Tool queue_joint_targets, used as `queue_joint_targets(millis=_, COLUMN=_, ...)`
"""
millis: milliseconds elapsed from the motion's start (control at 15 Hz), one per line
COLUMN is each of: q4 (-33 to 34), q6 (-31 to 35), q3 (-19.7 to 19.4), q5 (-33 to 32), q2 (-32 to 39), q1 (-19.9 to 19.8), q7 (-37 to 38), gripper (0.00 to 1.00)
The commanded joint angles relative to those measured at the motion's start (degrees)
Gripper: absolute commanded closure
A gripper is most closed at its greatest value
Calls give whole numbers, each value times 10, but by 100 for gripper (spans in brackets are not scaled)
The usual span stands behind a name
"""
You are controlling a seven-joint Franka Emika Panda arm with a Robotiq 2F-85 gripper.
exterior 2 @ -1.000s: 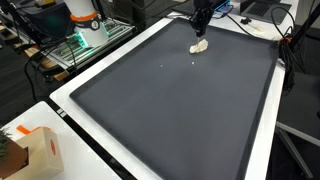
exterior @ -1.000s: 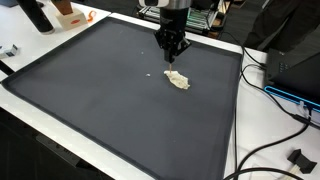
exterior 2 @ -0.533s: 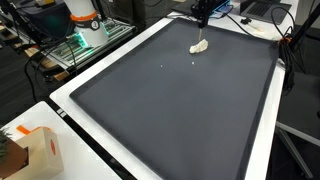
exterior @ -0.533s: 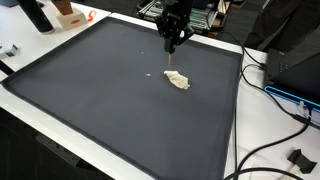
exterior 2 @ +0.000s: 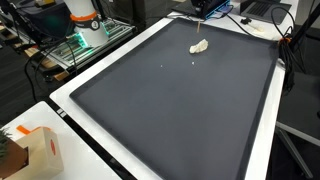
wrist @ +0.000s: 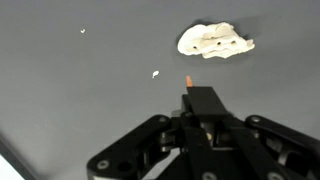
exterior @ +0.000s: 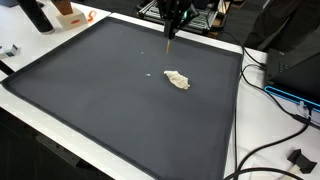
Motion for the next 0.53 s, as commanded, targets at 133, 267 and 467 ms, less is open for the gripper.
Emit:
queue_joint_targets(millis=133, q4=-3, q6=-29, q3=21, q5=-21, q2=-35, q1=-6, q7=33, gripper=97)
queue_joint_targets(millis=267, q4=-1, q6=-32, q3=28, q5=-17, q2=-44, q1=-8, q7=25, gripper=97)
queue_joint_targets(millis=467, q4=-1, q6=-35, q3=36, q5=-10, q2=-59, q1=-10, q7=9, gripper=97)
